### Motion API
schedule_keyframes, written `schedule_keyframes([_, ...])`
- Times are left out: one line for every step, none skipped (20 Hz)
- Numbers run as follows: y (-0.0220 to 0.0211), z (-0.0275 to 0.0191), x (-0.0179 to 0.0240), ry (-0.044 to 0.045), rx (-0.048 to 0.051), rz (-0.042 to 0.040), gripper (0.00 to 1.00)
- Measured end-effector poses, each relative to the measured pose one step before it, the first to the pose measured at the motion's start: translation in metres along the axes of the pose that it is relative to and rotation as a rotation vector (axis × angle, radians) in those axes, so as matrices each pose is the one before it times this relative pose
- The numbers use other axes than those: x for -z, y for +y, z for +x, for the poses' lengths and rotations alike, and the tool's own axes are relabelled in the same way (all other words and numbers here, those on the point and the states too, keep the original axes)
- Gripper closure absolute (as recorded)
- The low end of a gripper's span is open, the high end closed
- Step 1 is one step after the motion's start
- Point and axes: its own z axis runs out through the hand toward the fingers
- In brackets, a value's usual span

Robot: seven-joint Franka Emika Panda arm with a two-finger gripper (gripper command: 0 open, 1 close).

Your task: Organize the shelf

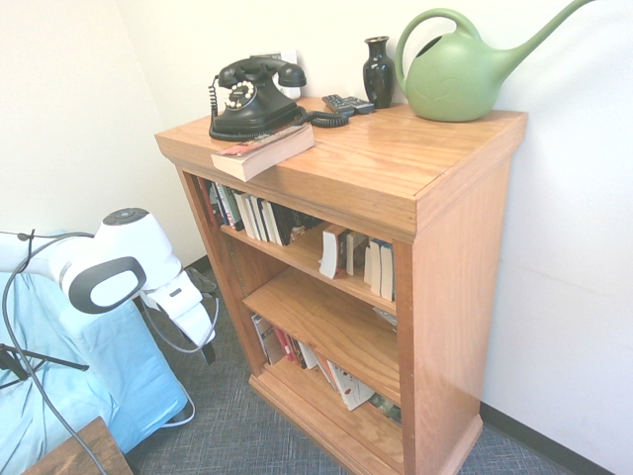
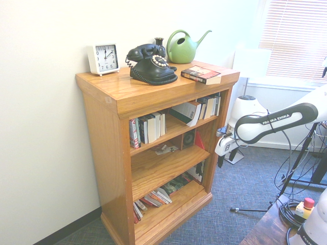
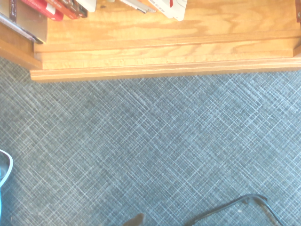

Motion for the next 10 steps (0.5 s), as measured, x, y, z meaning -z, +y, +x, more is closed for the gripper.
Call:
schedule_keyframes([-0.00009, 0.00024, -0.00058, 0.00025, -0.00010, -0.00168, 0.00])
schedule_keyframes([-0.00037, 0.00137, 0.00077, 0.00902, 0.00076, -0.00574, 0.00])
schedule_keyframes([-0.00012, 0.00316, 0.00240, 0.02149, 0.00614, -0.00819, 0.00])
schedule_keyframes([0.00019, 0.00450, 0.00336, 0.03765, 0.01035, -0.01065, 0.00])
schedule_keyframes([0.00119, 0.00504, 0.00367, 0.04571, 0.01582, -0.01514, 0.00])
schedule_keyframes([0.00278, 0.00536, 0.00396, 0.05208, 0.01869, -0.01967, 0.00])
schedule_keyframes([0.00339, 0.00514, 0.00400, 0.04964, 0.01798, -0.01881, 0.00])
schedule_keyframes([0.00404, 0.00500, 0.00442, 0.04890, 0.01855, -0.01840, 0.00])
schedule_keyframes([0.00428, 0.00469, 0.00542, 0.04817, 0.01845, -0.01869, 0.00])
schedule_keyframes([0.00332, 0.00372, 0.00540, 0.04771, 0.02002, -0.01891, 0.00])
